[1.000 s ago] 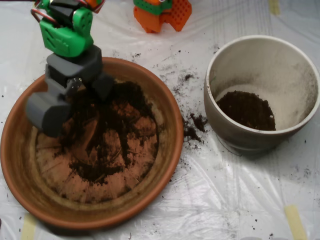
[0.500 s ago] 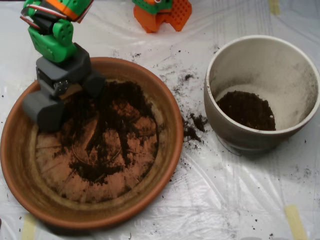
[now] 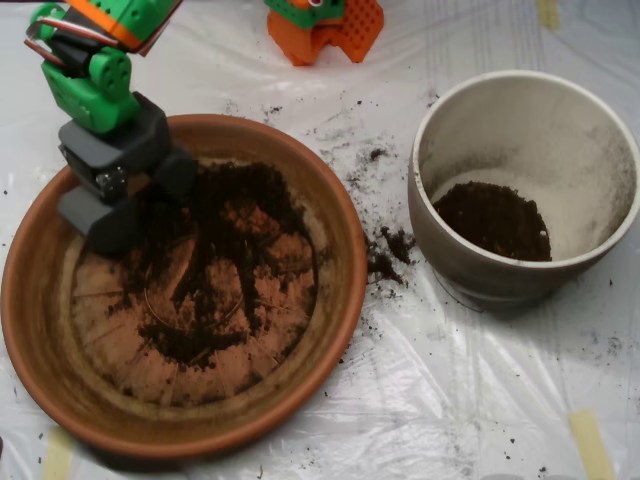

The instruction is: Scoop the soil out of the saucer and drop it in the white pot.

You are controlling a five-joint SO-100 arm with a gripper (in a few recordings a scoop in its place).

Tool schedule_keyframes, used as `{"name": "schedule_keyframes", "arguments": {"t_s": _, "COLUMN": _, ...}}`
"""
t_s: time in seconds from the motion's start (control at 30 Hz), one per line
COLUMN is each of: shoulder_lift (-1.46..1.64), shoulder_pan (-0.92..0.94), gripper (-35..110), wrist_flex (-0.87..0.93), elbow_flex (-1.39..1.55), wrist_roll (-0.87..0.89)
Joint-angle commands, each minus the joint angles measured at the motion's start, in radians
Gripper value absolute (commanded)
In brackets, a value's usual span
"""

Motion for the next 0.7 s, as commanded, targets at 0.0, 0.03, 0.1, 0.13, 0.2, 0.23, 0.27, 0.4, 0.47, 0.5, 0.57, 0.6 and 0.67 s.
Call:
{"name": "schedule_keyframes", "arguments": {"t_s": 0.0, "shoulder_lift": 0.072, "shoulder_pan": -0.008, "gripper": 15, "wrist_flex": 0.008, "elbow_flex": 0.084, "wrist_roll": -0.014}}
{"name": "schedule_keyframes", "arguments": {"t_s": 0.03, "shoulder_lift": 0.083, "shoulder_pan": -0.015, "gripper": 14, "wrist_flex": 0.003, "elbow_flex": 0.098, "wrist_roll": -0.014}}
{"name": "schedule_keyframes", "arguments": {"t_s": 0.1, "shoulder_lift": 0.097, "shoulder_pan": -0.032, "gripper": 14, "wrist_flex": 0.000, "elbow_flex": 0.120, "wrist_roll": -0.018}}
{"name": "schedule_keyframes", "arguments": {"t_s": 0.13, "shoulder_lift": 0.104, "shoulder_pan": -0.038, "gripper": 13, "wrist_flex": -0.003, "elbow_flex": 0.132, "wrist_roll": -0.018}}
{"name": "schedule_keyframes", "arguments": {"t_s": 0.2, "shoulder_lift": 0.112, "shoulder_pan": -0.052, "gripper": 12, "wrist_flex": -0.005, "elbow_flex": 0.147, "wrist_roll": -0.020}}
{"name": "schedule_keyframes", "arguments": {"t_s": 0.23, "shoulder_lift": 0.117, "shoulder_pan": -0.058, "gripper": 12, "wrist_flex": -0.005, "elbow_flex": 0.156, "wrist_roll": -0.020}}
{"name": "schedule_keyframes", "arguments": {"t_s": 0.27, "shoulder_lift": 0.121, "shoulder_pan": -0.064, "gripper": 10, "wrist_flex": -0.005, "elbow_flex": 0.161, "wrist_roll": -0.020}}
{"name": "schedule_keyframes", "arguments": {"t_s": 0.4, "shoulder_lift": 0.129, "shoulder_pan": -0.091, "gripper": 5, "wrist_flex": 0.002, "elbow_flex": 0.172, "wrist_roll": -0.026}}
{"name": "schedule_keyframes", "arguments": {"t_s": 0.47, "shoulder_lift": 0.127, "shoulder_pan": -0.104, "gripper": 3, "wrist_flex": 0.005, "elbow_flex": 0.172, "wrist_roll": -0.032}}
{"name": "schedule_keyframes", "arguments": {"t_s": 0.5, "shoulder_lift": 0.126, "shoulder_pan": -0.112, "gripper": 2, "wrist_flex": 0.009, "elbow_flex": 0.170, "wrist_roll": -0.040}}
{"name": "schedule_keyframes", "arguments": {"t_s": 0.57, "shoulder_lift": 0.120, "shoulder_pan": -0.129, "gripper": 1, "wrist_flex": 0.017, "elbow_flex": 0.166, "wrist_roll": -0.055}}
{"name": "schedule_keyframes", "arguments": {"t_s": 0.6, "shoulder_lift": 0.117, "shoulder_pan": -0.137, "gripper": 0, "wrist_flex": 0.023, "elbow_flex": 0.163, "wrist_roll": -0.064}}
{"name": "schedule_keyframes", "arguments": {"t_s": 0.67, "shoulder_lift": 0.112, "shoulder_pan": -0.158, "gripper": 0, "wrist_flex": 0.037, "elbow_flex": 0.155, "wrist_roll": -0.086}}
